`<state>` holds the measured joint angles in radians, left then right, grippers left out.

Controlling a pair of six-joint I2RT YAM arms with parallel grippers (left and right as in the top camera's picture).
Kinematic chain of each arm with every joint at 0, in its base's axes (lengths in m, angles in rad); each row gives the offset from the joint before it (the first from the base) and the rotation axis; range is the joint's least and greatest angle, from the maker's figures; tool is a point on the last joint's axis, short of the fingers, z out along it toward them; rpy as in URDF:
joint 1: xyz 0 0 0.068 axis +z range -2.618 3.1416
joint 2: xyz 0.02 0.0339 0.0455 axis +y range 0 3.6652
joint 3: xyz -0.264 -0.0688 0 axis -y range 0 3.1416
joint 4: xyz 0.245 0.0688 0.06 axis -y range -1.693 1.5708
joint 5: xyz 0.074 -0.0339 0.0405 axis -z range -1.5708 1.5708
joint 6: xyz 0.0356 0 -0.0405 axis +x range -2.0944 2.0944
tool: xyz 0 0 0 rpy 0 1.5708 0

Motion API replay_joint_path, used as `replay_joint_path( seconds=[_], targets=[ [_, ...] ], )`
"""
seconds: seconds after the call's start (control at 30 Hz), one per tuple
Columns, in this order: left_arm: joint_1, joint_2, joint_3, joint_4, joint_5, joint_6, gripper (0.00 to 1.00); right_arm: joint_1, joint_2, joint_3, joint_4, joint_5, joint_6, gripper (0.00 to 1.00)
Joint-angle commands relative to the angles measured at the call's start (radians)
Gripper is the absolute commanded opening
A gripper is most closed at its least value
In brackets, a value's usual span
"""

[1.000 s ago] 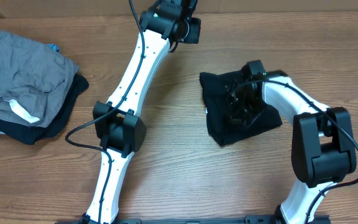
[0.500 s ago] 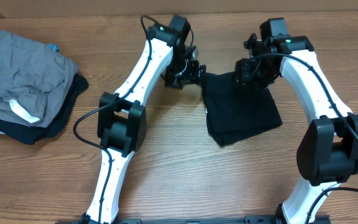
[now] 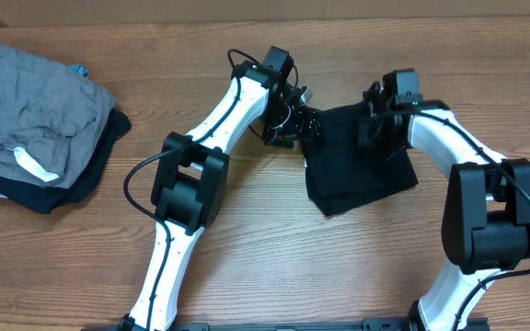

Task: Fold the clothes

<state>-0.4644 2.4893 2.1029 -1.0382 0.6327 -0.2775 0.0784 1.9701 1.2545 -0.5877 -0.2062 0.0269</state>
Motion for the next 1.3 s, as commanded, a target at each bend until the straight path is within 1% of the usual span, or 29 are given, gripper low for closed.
replay_joint_path(
  seconds=[0.0,0.13,0.23,0.43,0.53,0.6,0.67,0.83,0.93,1.0,1.1,1.2,1.27],
  targets=[
    [-0.037,0.009,-0.023,0.015,-0.008,-0.027,0.92,-0.002,0.000,-0.072,0.055,-0.004,0.004,0.18],
    [-0.064,0.009,-0.027,0.016,-0.023,-0.026,0.92,-0.002,0.009,-0.074,0.058,-0.035,0.004,0.11],
    [-0.083,0.009,-0.050,0.044,-0.041,-0.027,0.93,-0.001,0.013,-0.075,0.059,-0.050,0.004,0.04],
    [-0.090,0.009,-0.140,0.154,-0.037,-0.050,0.93,-0.001,0.049,-0.075,0.063,-0.077,0.004,0.04],
    [-0.090,0.009,-0.156,0.191,-0.038,-0.052,0.90,-0.001,0.055,-0.075,0.067,-0.083,0.004,0.04],
    [-0.090,0.009,-0.156,0.218,-0.037,-0.052,0.86,-0.001,0.055,-0.075,0.076,-0.084,0.004,0.04],
    [-0.093,0.009,-0.158,0.240,-0.037,-0.052,0.85,-0.001,0.056,-0.076,0.075,-0.084,0.004,0.04],
    [-0.125,0.009,-0.158,0.292,-0.038,-0.052,0.88,-0.001,0.056,-0.076,0.078,-0.084,0.004,0.04],
    [-0.146,0.009,-0.160,0.292,-0.045,-0.051,0.90,-0.001,0.056,-0.076,0.080,-0.084,0.004,0.04],
    [-0.159,0.009,-0.164,0.291,-0.094,-0.051,0.91,-0.001,0.056,-0.076,0.082,-0.084,0.004,0.04],
    [-0.163,0.009,-0.164,0.292,-0.119,-0.051,0.98,-0.001,0.056,-0.076,0.082,-0.084,0.004,0.04],
    [-0.165,0.009,-0.172,0.294,-0.119,-0.051,0.98,-0.001,0.056,-0.076,0.082,-0.087,0.004,0.04],
    [-0.171,0.009,-0.206,0.336,-0.115,-0.052,0.98,-0.001,0.056,-0.076,0.082,-0.087,0.004,0.04]
  ],
)
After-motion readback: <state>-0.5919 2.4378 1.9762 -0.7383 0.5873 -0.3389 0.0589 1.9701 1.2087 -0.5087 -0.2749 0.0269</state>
